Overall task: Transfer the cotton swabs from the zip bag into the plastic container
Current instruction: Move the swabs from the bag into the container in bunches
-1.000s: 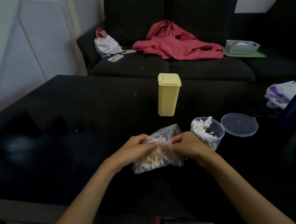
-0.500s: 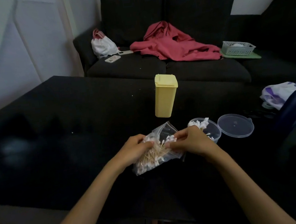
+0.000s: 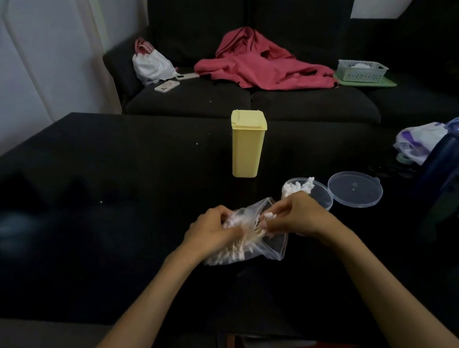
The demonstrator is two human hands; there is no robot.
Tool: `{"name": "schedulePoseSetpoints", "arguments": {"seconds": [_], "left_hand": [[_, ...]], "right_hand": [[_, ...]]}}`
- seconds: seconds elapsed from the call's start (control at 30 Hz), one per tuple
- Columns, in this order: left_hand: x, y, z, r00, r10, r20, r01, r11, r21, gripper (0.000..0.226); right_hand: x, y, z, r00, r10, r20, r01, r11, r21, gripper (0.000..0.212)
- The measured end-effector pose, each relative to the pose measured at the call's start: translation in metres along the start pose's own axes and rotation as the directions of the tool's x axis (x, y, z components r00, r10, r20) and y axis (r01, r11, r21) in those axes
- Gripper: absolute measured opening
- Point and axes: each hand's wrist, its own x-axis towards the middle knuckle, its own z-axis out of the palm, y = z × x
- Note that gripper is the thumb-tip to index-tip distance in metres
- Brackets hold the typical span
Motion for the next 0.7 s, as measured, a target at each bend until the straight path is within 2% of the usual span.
{"name": "schedulePoseSetpoints", "arguments": {"seconds": [0.2, 0.37, 0.53, 0.7], "left_hand": [[0.002, 0.004, -0.001, 0.998, -0.06, 0.007, 0.06, 0.998, -0.031, 0.039], [0.002, 0.0, -0.002, 0.998, -0.058, 0.036, 0.063, 0.981, -0.182, 0.031], [0.002, 0.002, -0.005, 0.996, -0.064, 0.059, 0.08, 0.938, -0.338, 0.021], [0.0, 0.005, -0.005, 0.995, -0.062, 0.078, 0.086, 0.93, -0.357, 0.027]], "right_hand": [[-0.002, 0.001, -0.005, 0.999, 0.018, 0.038, -0.016, 0.999, -0.047, 0.021], [0.001, 0.003, 0.005, 0.998, -0.057, -0.018, 0.055, 0.992, -0.11, 0.018], [0.001, 0.001, 0.004, 0.996, -0.069, -0.059, 0.071, 0.997, 0.026, 0.015], [0.002, 0.002, 0.01, 0.998, -0.047, -0.05, 0.046, 0.999, -0.025, 0.021]]}}
